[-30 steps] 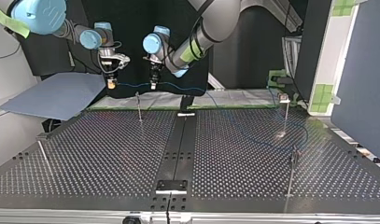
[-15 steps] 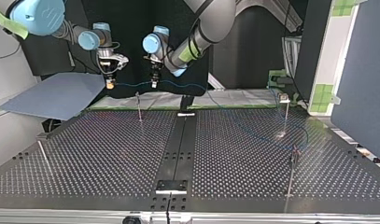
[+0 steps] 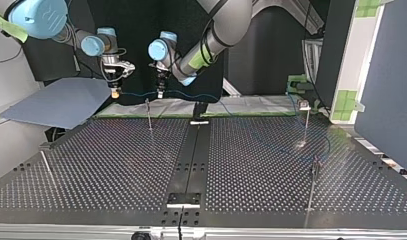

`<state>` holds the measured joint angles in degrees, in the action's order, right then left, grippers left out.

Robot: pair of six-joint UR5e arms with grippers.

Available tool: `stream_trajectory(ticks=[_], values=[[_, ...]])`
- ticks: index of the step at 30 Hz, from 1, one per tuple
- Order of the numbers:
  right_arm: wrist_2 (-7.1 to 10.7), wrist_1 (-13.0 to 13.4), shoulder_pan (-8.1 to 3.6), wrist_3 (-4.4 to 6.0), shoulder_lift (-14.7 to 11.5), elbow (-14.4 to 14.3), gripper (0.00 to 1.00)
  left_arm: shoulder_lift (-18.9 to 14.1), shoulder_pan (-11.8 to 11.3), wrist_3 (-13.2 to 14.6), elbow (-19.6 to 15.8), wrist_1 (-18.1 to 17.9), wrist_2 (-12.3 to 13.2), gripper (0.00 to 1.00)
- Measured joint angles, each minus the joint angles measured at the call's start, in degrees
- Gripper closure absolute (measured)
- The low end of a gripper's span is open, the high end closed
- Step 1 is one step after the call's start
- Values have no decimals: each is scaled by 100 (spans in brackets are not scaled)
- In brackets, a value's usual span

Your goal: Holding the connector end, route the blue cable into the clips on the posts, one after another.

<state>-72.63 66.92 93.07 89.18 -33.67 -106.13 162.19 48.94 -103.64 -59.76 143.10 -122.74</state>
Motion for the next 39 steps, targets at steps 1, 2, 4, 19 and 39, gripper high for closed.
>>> stream_trajectory(ticks=[1, 2, 4, 19, 39], values=[[0, -1, -2, 16, 1, 14, 100, 0, -7, 1, 8, 4, 17, 100], [-1, -4, -7, 35, 1, 27, 100, 0, -13, 1, 12, 7, 28, 100], [-3, -3, -28, 88, 2, 46, 100, 0, -30, 6, 16, 9, 53, 100], [27, -23, -172, 158, 11, 185, 100, 14, -88, 46, 108, -13, 276, 100], [200, -108, -153, 105, 114, 366, 100, 436, -293, -67, 897, 553, 359, 100]])
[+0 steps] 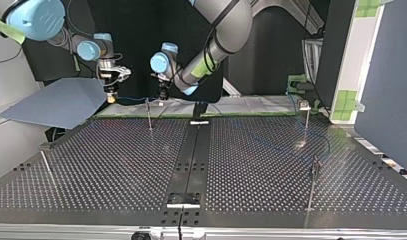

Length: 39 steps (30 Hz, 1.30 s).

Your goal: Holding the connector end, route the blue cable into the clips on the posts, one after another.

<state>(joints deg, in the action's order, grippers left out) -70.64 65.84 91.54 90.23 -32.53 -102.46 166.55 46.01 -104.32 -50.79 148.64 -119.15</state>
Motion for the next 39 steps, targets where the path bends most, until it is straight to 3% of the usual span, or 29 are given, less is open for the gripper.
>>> stream_trajectory(ticks=[10, 21, 29, 39], values=[[-17, -165, -13, -84, 37, 118, 100, -39, 57, 55, 17, 90, 2, 100], [-31, -259, 9, -117, 39, 236, 100, -73, -114, 44, 19, 75, 107, 100], [-14, -379, 39, -126, 39, 419, 100, -73, -218, -25, 75, 76, 387, 100], [-22, -537, 69, -162, 39, 616, 100, -70, -257, -44, 283, 245, 418, 100]])
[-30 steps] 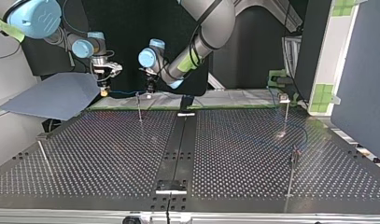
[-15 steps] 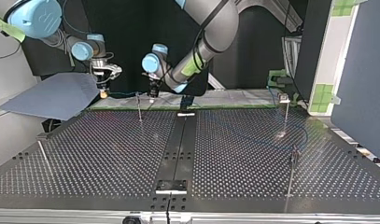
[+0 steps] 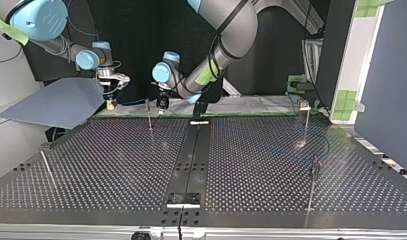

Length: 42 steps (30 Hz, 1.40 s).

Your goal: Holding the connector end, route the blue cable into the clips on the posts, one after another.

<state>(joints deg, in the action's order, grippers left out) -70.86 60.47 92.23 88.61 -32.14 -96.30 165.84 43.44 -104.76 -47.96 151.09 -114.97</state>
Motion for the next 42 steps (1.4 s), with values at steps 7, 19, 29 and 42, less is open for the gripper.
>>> stream_trajectory(ticks=[7, 19, 29, 42], values=[[9, -61, 9, 42, 1, 76, 100, 5, -83, 0, 71, 82, 74, 100], [19, -59, 9, 240, 16, 398, 100, 10, -481, -5, 318, 153, 360, 100], [51, -88, -6, 323, 17, 619, 100, 9, -551, 6, 402, 242, 401, 100], [123, -120, -32, 375, 41, 719, 100, 11, -499, 101, 404, 574, 417, 87]])
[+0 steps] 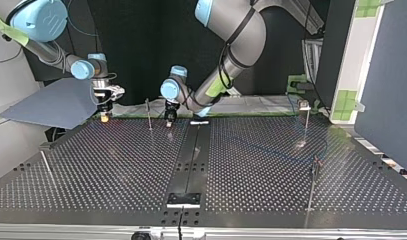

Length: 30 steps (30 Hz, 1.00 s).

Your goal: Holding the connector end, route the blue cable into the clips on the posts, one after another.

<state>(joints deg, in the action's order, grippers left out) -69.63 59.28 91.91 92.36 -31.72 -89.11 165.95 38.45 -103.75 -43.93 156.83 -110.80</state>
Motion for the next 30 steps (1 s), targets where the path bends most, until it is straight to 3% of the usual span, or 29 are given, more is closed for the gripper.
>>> stream_trajectory(ticks=[3, 4, 5, 6, 7, 8, 10, 18, 30], values=[[1, -8, -1, -4, 6, 1, 100, -1, 35, 108, -1, 144, 113, 78], [1, -9, -1, -5, 8, 2, 100, -3, 47, 152, -1, 191, 155, 69], [2, -10, -1, -4, 10, 2, 100, -5, 59, 211, 0, 251, 213, 69], [4, -11, -1, 0, 13, 2, 100, -4, 65, 258, 0, 302, 259, 59], [6, -13, -1, 2, 15, 2, 100, -4, 70, 309, -1, 355, 297, 38], [7, -17, -1, 2, 16, 2, 100, -5, 79, 380, -2, 424, 332, 38], [9, -33, -1, 0, 17, 2, 100, -5, 96, 492, -3, 541, 354, 0], [10, -70, 4, 0, 20, 3, 100, -7, 249, 916, -1, 1062, 31, 0], [44, -158, 7, -18, 29, 2, 100, -179, 688, 853, -230, 1713, -283, 0]])
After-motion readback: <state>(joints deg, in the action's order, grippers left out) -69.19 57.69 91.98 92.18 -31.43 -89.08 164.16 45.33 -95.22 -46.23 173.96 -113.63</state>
